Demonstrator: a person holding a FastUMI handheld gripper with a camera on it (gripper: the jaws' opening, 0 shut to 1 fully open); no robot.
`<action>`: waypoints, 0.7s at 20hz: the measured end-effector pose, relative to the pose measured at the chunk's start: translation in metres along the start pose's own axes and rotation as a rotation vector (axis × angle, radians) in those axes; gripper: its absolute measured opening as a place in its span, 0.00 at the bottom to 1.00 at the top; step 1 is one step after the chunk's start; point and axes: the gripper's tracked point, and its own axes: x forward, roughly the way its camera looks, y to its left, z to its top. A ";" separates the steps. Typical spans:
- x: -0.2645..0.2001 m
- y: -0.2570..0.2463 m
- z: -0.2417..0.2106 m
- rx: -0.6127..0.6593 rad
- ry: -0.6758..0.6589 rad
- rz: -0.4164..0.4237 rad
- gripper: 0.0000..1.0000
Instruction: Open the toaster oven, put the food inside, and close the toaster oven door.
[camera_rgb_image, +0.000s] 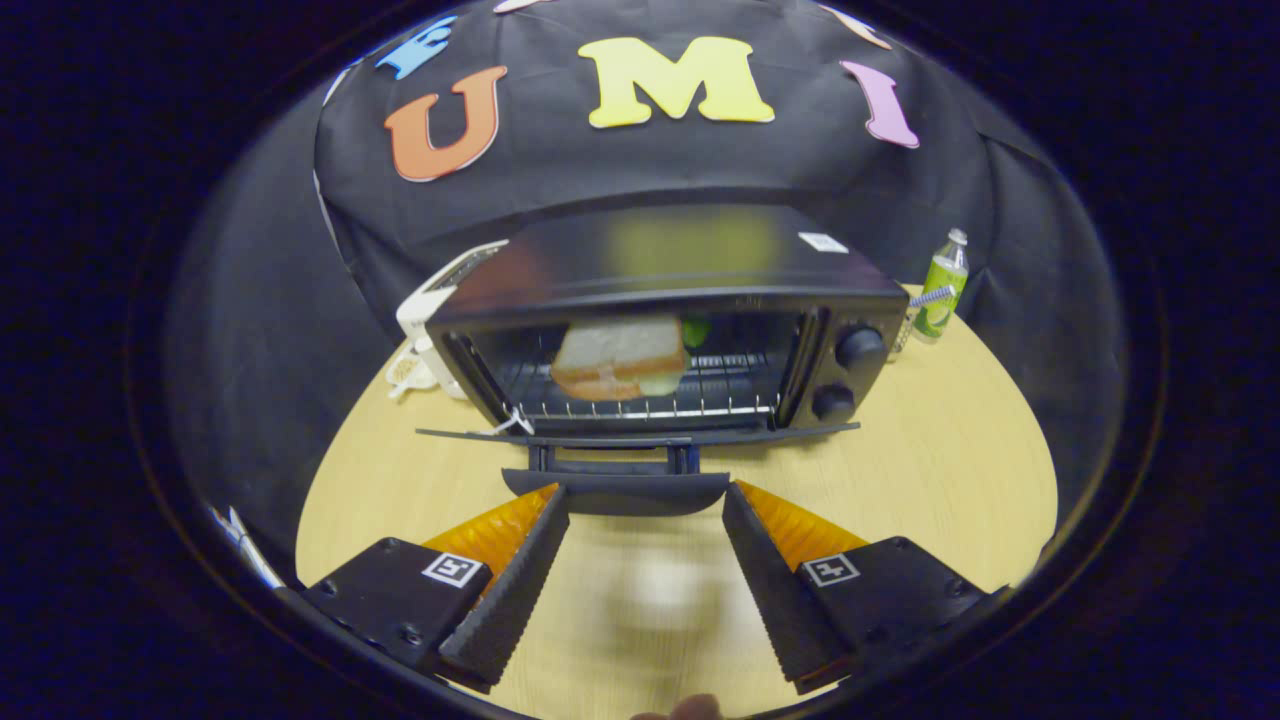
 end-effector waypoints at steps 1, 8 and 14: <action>-0.007 0.001 0.013 -0.002 -0.020 0.003 1.00; -0.111 -0.005 0.123 0.025 -0.269 0.004 1.00; -0.197 -0.025 0.202 -0.032 -0.465 -0.028 1.00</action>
